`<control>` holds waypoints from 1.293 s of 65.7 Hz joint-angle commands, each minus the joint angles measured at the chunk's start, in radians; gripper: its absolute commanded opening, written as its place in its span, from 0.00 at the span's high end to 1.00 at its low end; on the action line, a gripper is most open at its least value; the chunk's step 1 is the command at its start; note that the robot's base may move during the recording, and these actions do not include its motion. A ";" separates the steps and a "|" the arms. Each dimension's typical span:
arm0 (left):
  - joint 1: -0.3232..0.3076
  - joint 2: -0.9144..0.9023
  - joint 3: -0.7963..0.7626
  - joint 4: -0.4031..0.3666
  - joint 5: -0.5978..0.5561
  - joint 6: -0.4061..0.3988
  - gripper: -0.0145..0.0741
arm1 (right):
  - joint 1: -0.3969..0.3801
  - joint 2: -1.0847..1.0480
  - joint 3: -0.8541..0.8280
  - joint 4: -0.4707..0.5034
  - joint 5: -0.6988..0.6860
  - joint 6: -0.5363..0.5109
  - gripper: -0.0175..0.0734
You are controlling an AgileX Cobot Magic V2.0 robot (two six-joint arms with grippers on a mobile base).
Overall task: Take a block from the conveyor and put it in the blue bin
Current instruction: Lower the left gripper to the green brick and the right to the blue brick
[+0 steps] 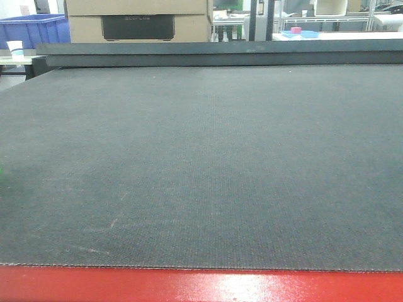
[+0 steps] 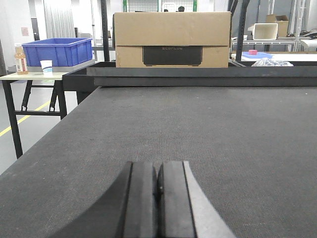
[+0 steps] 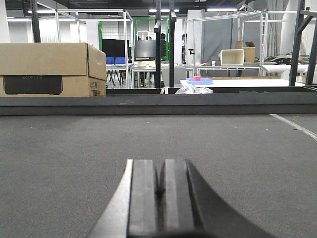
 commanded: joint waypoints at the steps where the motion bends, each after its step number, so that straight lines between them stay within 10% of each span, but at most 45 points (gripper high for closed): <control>1: 0.002 -0.003 -0.002 -0.007 -0.018 -0.007 0.96 | -0.001 -0.003 0.000 0.000 -0.022 -0.003 0.99; 62: 0.003 -0.003 -0.002 -0.012 -0.042 -0.007 0.96 | -0.001 -0.003 0.000 0.016 -0.082 -0.003 0.99; 85: 0.003 0.099 -0.451 -0.039 0.345 -0.007 0.96 | 0.003 0.106 -0.459 0.040 0.388 0.000 0.99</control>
